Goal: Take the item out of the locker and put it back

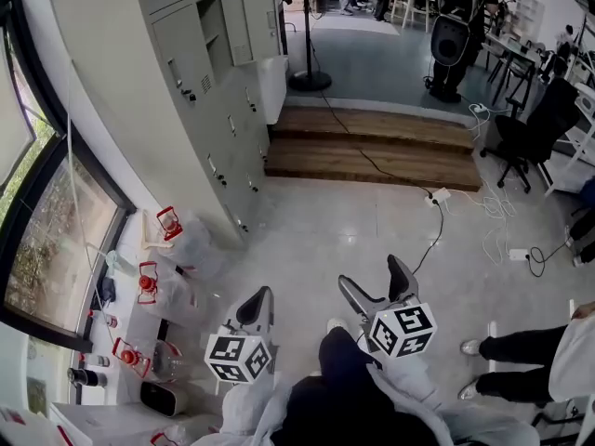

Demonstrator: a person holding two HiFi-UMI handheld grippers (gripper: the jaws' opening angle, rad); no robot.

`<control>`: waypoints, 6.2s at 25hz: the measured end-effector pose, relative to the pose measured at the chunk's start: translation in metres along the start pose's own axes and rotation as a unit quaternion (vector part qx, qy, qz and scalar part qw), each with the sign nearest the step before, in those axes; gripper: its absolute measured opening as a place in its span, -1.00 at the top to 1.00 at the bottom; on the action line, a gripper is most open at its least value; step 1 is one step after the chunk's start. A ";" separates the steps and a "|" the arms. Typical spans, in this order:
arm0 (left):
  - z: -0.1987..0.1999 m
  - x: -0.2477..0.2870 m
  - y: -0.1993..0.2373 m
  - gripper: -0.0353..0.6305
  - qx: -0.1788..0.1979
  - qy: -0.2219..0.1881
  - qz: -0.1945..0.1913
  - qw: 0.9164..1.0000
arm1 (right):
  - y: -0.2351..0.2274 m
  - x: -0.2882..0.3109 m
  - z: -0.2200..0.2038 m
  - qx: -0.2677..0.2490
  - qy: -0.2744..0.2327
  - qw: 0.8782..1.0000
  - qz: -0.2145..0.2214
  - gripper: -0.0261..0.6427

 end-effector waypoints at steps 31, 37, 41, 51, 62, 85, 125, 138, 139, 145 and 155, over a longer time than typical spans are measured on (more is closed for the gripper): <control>0.020 0.253 0.051 0.87 0.012 -0.020 0.068 0.997 | -0.134 0.240 0.004 -0.005 0.034 0.988 0.147 -0.50; -0.002 0.256 0.046 0.87 -0.002 0.008 0.069 0.998 | -0.147 0.230 -0.014 0.015 0.056 0.989 0.136 -0.50; -0.008 0.264 0.049 0.87 -0.002 0.021 0.068 0.997 | -0.153 0.234 -0.019 0.020 0.061 0.989 0.131 -0.50; 0.011 0.334 0.086 0.87 0.009 0.015 0.054 0.998 | -0.175 0.307 -0.021 0.027 0.057 0.990 0.123 -0.50; 0.049 0.453 0.156 0.87 0.008 0.000 0.048 0.999 | -0.201 0.438 -0.004 0.020 0.058 0.989 0.131 -0.50; 0.065 0.564 0.257 0.87 0.011 -0.004 0.093 0.996 | -0.218 0.613 -0.021 0.031 0.070 0.980 0.185 -0.50; 0.151 0.742 0.427 0.87 0.052 -0.088 0.250 0.963 | -0.218 0.929 -0.006 0.016 0.068 0.928 0.367 -0.50; 0.164 0.694 0.460 0.87 0.076 -0.113 0.381 0.914 | -0.131 1.001 0.002 0.026 0.050 0.867 0.494 -0.50; 0.165 0.685 0.462 0.87 0.075 -0.115 0.394 0.909 | -0.118 1.006 0.004 0.025 0.047 0.862 0.504 -0.50; 0.168 0.646 0.467 0.87 0.069 -0.118 0.446 0.885 | -0.026 1.028 0.000 0.002 0.052 0.825 0.562 -0.50; 0.186 0.636 0.480 0.87 0.058 -0.140 0.453 0.878 | 0.086 1.099 -0.038 -0.067 0.093 0.821 0.559 -0.50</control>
Point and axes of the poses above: the fingertips, and each gripper's own axes: x forward along the fingers, y to its left, z out of its top, the point moved 1 cm from there along -x, backward along the fingers, and after that the axes turned 13 degrees about -y, right-handed, at the moved point
